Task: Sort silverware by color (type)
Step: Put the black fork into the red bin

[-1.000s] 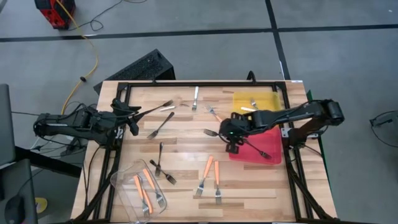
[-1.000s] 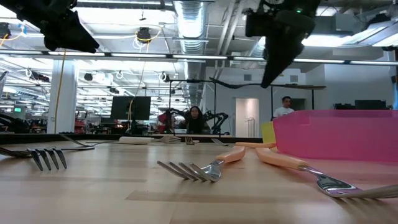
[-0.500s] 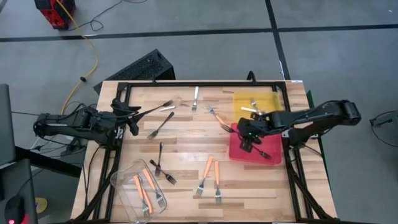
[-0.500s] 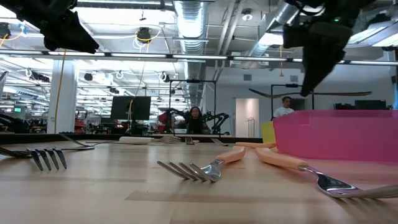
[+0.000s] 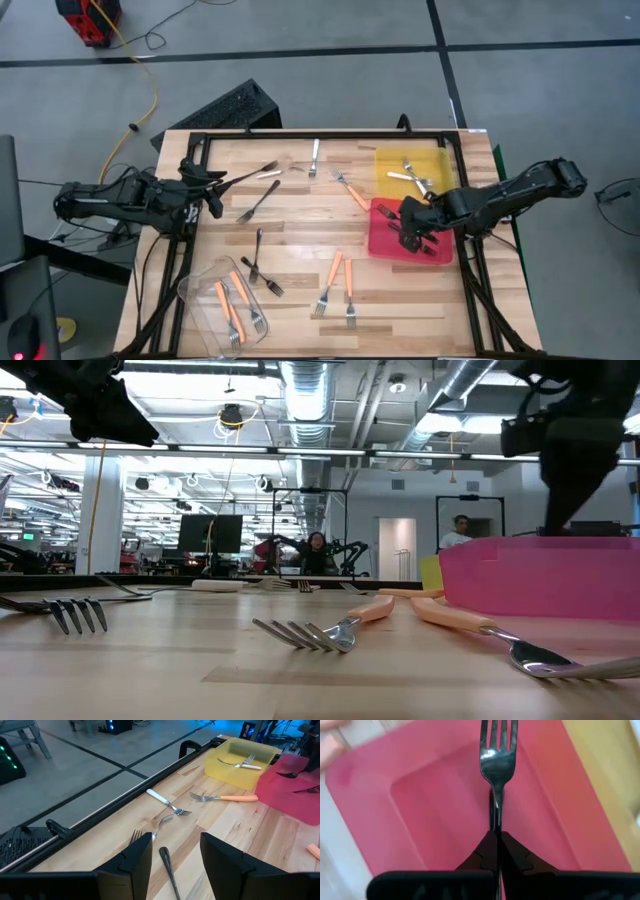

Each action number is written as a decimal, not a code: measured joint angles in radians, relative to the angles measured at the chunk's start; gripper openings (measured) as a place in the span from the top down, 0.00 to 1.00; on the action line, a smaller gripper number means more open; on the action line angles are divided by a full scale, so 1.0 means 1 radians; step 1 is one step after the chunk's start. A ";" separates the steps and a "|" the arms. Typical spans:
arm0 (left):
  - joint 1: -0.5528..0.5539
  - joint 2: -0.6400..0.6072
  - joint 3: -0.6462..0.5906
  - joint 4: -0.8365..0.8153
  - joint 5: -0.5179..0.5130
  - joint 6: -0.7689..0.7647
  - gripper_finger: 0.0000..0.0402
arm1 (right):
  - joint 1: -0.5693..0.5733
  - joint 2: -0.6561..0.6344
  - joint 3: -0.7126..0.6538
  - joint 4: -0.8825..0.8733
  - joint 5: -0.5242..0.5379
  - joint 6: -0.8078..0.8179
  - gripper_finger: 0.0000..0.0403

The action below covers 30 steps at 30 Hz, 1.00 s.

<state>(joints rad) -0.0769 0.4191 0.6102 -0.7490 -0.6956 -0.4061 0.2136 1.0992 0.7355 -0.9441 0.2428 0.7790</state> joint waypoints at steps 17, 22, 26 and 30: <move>0.000 0.000 0.000 -0.002 -0.003 0.001 0.62 | 0.066 0.008 -0.111 -0.023 -0.031 0.141 0.94; 0.000 0.000 0.000 -0.002 -0.007 0.001 0.62 | 0.044 0.021 -0.147 -0.020 -0.036 0.155 0.94; 0.000 0.000 0.000 -0.003 -0.024 0.002 0.62 | 0.026 0.020 -0.174 0.015 -0.042 0.129 0.94; 0.000 0.000 0.000 -0.003 -0.026 0.011 0.62 | 0.019 0.020 -0.196 0.035 -0.057 0.106 0.94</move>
<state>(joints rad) -0.0769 0.4189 0.6098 -0.7519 -0.7219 -0.3951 0.2325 1.1194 0.5393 -0.9093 0.1858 0.8847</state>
